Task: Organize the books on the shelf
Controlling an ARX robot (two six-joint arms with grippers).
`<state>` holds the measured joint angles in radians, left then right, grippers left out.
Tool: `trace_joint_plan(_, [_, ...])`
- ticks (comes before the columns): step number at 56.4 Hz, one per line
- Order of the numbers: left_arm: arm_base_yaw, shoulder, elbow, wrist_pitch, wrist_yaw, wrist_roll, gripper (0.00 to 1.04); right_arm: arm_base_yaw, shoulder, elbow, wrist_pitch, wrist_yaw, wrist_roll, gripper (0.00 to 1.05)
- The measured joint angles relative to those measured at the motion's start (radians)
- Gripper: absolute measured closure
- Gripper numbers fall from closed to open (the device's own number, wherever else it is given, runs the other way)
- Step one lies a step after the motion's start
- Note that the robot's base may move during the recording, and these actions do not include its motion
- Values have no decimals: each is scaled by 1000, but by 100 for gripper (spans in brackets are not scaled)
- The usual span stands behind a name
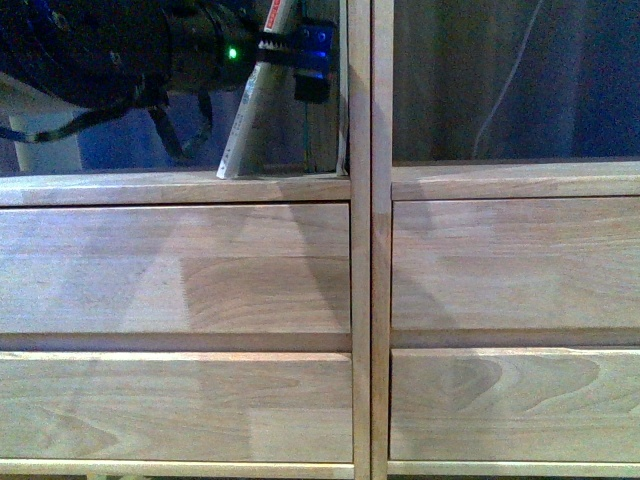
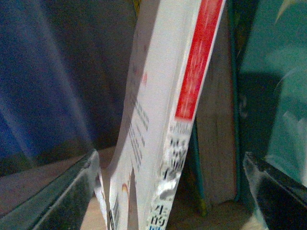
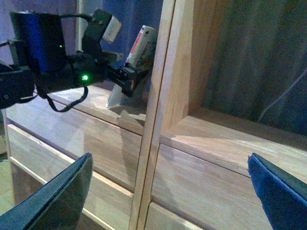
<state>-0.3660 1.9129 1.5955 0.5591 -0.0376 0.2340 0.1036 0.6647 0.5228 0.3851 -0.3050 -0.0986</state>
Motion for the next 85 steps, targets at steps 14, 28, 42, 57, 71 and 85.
trace_joint_plan(14, [33,-194,-230,51,-34,-41,7,0,0,0,0,0,0,7])
trace_joint_plan(28, [102,-586,-660,68,151,-105,7,0,0,0,0,0,0,7])
trace_joint_plan(42, [190,-959,-941,-58,264,-207,7,0,0,0,0,-1,0,7])
trace_joint_plan(57, [199,-1088,-1109,-222,-129,-228,50,36,-90,-82,-253,438,78,41])
trace_joint_plan(71, [251,-1205,-1288,-164,-72,-229,93,-71,-197,-246,-202,316,87,83])
trace_joint_plan(85, [354,-1311,-1403,-154,28,-232,102,-100,-280,-352,-183,307,90,102])
